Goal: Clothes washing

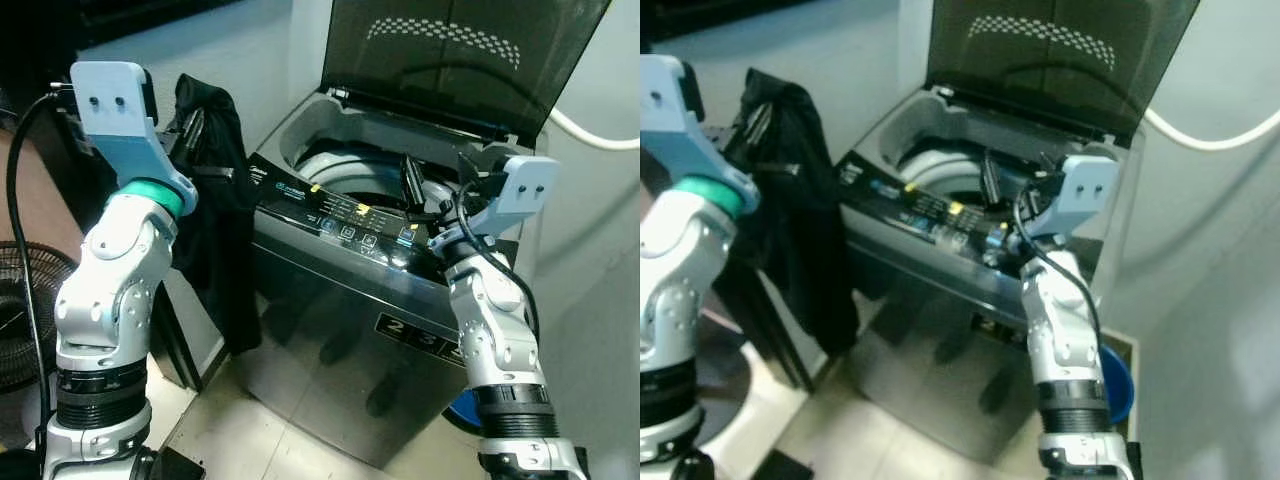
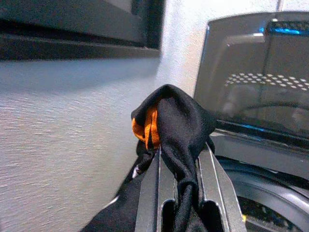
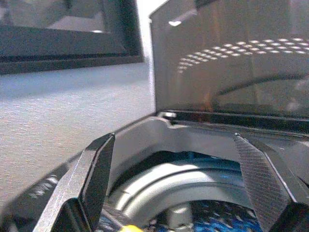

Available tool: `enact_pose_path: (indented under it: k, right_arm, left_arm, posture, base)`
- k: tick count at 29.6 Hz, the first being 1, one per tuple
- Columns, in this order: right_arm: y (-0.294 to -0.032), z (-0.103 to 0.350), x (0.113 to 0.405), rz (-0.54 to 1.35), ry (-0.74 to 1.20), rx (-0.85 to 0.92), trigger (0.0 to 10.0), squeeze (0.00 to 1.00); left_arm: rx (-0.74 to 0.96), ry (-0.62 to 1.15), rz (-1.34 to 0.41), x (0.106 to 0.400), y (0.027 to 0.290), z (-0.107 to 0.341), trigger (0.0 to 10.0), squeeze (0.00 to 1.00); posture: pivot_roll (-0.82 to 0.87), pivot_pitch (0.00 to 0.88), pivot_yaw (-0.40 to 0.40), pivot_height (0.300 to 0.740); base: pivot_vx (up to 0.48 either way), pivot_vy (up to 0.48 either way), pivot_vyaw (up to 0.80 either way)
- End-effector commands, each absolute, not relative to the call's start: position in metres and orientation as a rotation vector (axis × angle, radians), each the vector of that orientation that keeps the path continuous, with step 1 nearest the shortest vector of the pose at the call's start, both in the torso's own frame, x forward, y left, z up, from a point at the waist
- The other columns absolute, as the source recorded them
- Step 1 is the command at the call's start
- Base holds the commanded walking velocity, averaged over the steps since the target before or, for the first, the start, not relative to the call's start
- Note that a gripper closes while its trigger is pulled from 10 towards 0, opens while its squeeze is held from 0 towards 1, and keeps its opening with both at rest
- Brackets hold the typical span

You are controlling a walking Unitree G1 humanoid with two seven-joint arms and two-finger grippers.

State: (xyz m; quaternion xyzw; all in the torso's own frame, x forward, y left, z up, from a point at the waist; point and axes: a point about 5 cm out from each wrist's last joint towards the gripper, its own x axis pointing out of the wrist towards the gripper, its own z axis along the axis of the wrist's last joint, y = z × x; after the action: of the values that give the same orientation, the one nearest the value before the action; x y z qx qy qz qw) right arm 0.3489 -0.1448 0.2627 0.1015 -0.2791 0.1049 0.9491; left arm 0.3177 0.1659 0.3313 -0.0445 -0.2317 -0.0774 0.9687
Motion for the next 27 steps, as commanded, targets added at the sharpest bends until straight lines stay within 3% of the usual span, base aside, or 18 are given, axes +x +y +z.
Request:
enact_pose_path:
  k: [1, 8, 27]
  right_arm:
    - [-0.1489, 0.2604, 0.3494, 0.201, -0.557, 0.208, 10.0, 0.0]
    - [-0.1507, 0.2605, 0.3504, 0.184, -0.554, 0.209, 10.0, 0.0]
    - [-0.1509, 0.261, 0.3504, 0.18, -0.557, 0.197, 10.0, 0.0]
  left_arm:
    - [-0.089, -0.477, -0.165, 0.3182, 0.1632, 0.3332, 10.0, 0.0]
    - [-0.089, -0.474, -0.164, 0.3189, 0.1638, 0.3322, 10.0, 0.0]
    - [-0.051, -0.479, -0.153, 0.3202, 0.1631, 0.3321, 10.0, 0.0]
  posture:
    - [0.07, 0.061, -0.016, 0.74]
    - [0.07, 0.058, -0.016, 0.74]
    - [0.07, 0.058, -0.015, 0.74]
  base:
    - [0.0, 0.48, -0.8]
    - [0.0, 0.466, -0.8]
    - [0.0, 0.0, 0.0]
